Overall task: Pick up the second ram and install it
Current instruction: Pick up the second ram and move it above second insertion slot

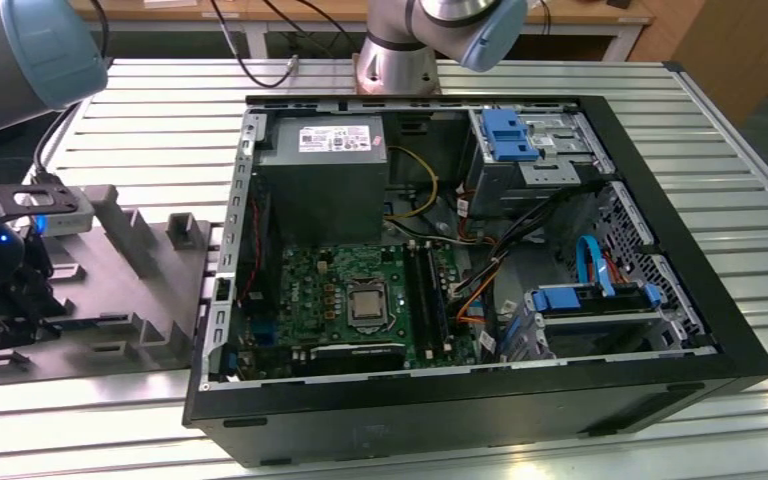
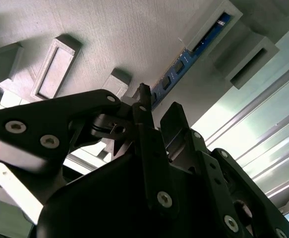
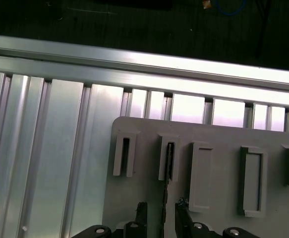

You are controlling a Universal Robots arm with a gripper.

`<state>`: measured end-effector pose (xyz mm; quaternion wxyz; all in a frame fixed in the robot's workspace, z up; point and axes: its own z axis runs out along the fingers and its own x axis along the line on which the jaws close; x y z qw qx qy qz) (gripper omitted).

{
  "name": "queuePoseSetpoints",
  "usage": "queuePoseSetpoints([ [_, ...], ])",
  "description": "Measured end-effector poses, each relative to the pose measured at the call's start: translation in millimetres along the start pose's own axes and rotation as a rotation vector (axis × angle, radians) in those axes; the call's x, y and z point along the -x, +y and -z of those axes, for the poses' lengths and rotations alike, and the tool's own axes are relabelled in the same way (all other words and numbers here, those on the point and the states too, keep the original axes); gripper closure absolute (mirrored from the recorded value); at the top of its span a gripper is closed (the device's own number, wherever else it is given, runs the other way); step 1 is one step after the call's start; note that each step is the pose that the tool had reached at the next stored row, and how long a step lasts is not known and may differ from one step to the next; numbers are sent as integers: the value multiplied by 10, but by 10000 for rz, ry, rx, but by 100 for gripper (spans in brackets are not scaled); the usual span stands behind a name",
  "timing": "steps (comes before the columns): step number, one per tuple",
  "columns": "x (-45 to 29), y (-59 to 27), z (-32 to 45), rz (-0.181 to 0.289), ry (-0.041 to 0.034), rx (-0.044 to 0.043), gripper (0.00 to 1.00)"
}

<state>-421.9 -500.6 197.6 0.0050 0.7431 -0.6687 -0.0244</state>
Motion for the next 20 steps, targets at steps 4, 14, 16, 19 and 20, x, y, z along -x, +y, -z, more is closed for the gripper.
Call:
queuePoseSetpoints([
  [4,0,0,-2,0,-1,-1,65],
  [14,0,0,-4,0,-1,-2,79],
  [16,0,0,1,0,-2,-3,79],
  [19,0,0,4,0,-1,-2,79],
  [20,1,0,4,-1,-1,-2,79],
])
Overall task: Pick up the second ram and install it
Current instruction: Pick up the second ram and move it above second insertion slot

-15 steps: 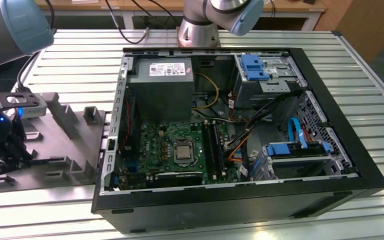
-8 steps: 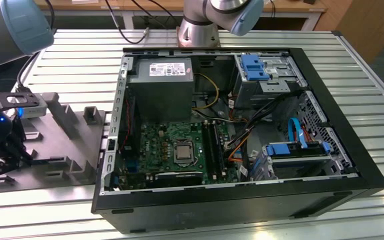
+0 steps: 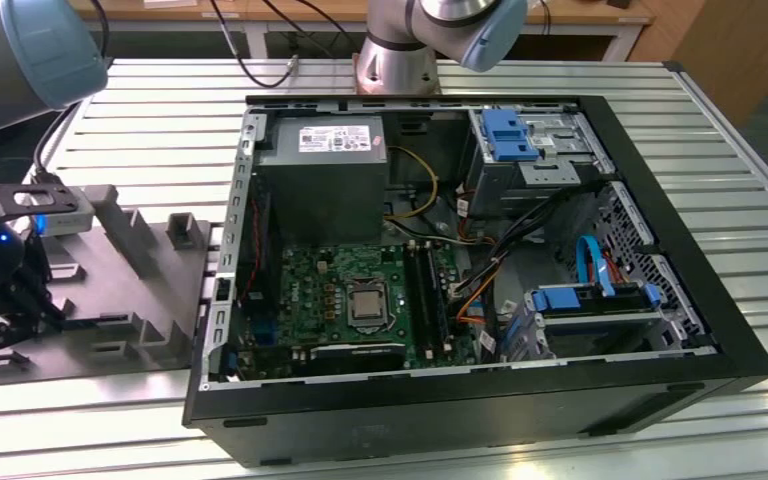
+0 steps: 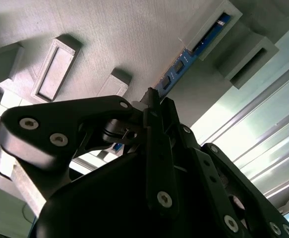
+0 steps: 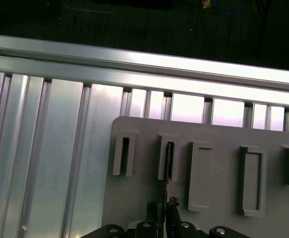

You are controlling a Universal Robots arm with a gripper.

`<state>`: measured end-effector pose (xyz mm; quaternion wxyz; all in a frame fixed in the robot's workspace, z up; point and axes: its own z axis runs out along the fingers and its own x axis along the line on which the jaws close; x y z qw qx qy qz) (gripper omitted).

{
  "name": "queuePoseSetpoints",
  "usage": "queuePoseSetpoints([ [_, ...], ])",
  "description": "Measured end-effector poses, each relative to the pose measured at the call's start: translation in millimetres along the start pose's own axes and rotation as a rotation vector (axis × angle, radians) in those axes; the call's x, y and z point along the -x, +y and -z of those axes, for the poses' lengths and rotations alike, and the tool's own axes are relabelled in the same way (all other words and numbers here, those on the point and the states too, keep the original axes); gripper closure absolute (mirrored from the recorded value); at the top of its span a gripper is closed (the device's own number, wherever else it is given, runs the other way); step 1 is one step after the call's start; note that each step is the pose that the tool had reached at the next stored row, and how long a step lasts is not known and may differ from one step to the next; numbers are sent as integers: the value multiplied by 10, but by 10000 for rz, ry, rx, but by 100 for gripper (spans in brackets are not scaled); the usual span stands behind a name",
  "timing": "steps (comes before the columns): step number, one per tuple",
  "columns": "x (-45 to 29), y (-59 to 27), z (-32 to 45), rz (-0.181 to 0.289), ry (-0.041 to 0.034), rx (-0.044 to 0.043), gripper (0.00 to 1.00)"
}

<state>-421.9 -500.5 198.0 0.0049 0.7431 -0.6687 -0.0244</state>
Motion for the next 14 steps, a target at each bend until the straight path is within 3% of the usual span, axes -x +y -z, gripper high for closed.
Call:
queuePoseSetpoints([
  [10,4,0,0,1,-11,-1,79],
  [14,4,0,0,0,-12,0,87],
])
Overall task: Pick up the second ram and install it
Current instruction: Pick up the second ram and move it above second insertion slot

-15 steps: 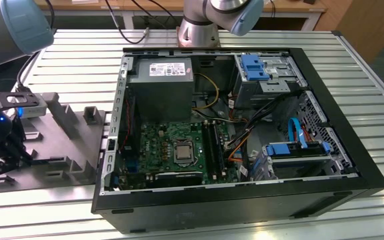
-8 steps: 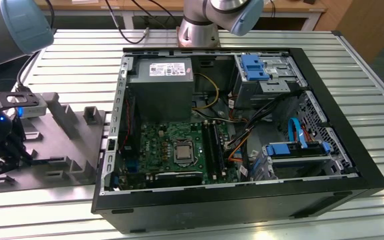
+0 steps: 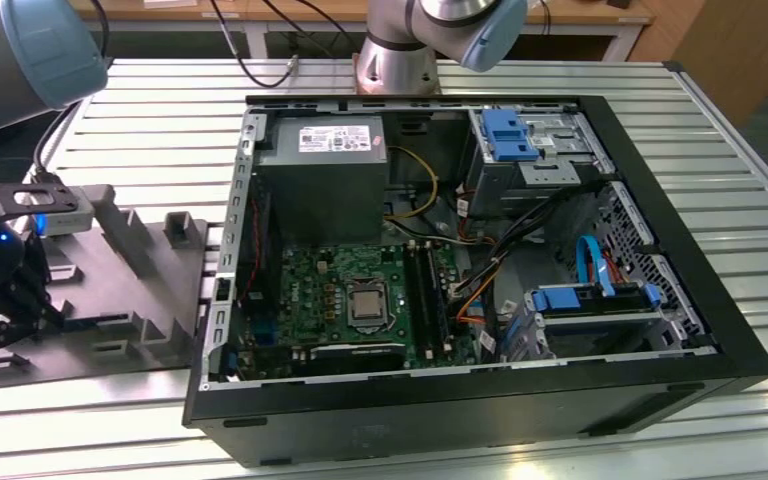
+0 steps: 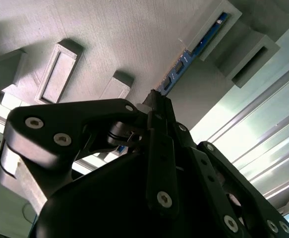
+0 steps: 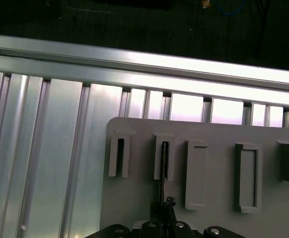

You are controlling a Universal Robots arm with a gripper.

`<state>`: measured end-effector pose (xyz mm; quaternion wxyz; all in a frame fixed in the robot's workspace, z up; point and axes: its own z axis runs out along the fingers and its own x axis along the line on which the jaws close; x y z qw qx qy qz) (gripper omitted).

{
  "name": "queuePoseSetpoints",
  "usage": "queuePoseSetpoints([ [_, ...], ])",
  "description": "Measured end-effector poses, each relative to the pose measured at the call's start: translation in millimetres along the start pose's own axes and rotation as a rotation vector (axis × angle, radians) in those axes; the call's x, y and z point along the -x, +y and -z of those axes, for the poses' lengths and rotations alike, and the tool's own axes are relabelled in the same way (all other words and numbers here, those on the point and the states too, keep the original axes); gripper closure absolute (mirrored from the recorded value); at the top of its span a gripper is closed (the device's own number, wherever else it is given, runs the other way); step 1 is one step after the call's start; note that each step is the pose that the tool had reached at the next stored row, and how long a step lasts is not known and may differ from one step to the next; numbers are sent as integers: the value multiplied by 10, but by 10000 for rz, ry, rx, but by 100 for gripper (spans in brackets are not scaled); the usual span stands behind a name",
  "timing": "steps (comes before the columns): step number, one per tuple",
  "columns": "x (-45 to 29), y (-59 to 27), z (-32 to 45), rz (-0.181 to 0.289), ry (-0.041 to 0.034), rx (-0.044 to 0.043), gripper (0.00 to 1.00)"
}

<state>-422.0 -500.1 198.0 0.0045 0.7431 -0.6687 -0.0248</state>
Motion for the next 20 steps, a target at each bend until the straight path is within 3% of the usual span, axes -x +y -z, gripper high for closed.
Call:
queuePoseSetpoints([
  [10,0,0,-1,-3,-3,-1,87],
  [15,0,0,-4,-523,-29,-16,87],
  [20,0,0,-5,-550,-31,-19,87],
])
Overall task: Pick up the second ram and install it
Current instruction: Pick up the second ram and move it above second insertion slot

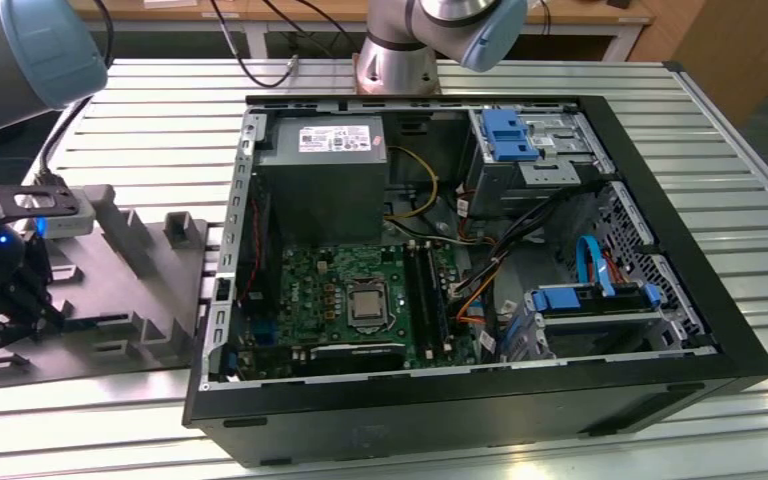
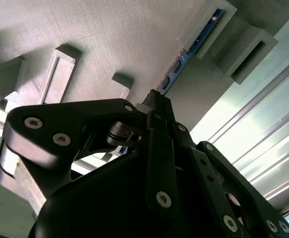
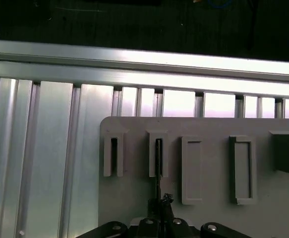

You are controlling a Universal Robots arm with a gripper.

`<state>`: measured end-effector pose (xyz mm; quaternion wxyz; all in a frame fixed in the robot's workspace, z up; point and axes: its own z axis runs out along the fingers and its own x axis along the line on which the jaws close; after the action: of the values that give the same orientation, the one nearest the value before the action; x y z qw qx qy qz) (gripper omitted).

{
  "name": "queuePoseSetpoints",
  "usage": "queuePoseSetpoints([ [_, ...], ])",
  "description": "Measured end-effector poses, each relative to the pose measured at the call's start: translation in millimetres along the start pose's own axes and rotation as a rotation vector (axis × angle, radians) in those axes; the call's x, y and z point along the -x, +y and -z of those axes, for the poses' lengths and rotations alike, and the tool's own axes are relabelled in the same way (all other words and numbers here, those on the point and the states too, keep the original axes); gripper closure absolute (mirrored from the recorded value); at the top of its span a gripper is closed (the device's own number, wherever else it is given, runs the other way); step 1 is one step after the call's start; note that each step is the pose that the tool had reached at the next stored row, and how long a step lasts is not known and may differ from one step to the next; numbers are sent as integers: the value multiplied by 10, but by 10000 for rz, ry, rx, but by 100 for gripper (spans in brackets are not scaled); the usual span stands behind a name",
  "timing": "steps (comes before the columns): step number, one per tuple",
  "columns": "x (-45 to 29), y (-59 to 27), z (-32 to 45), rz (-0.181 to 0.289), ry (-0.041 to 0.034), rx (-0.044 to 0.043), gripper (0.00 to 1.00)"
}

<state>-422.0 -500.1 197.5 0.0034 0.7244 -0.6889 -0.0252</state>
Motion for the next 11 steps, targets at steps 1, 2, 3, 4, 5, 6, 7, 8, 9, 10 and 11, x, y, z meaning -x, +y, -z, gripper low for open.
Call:
queuePoseSetpoints([
  [1,0,0,0,-109,-5,-3,87],
  [2,0,1,0,-251,-10,-7,87],
  [3,0,1,0,-390,-18,-12,87],
  [4,1,1,0,-483,-26,-15,87],
  [5,0,0,0,-526,-30,-17,87],
  [6,1,0,0,-554,-32,-20,87],
  [7,0,0,0,-587,-35,-22,87],
  [8,0,0,1,-641,-37,-24,87],
  [9,0,0,1,-719,-39,-25,87],
  [10,0,0,2,-818,-43,-28,87],
  [11,0,0,2,-923,-47,-31,87],
])
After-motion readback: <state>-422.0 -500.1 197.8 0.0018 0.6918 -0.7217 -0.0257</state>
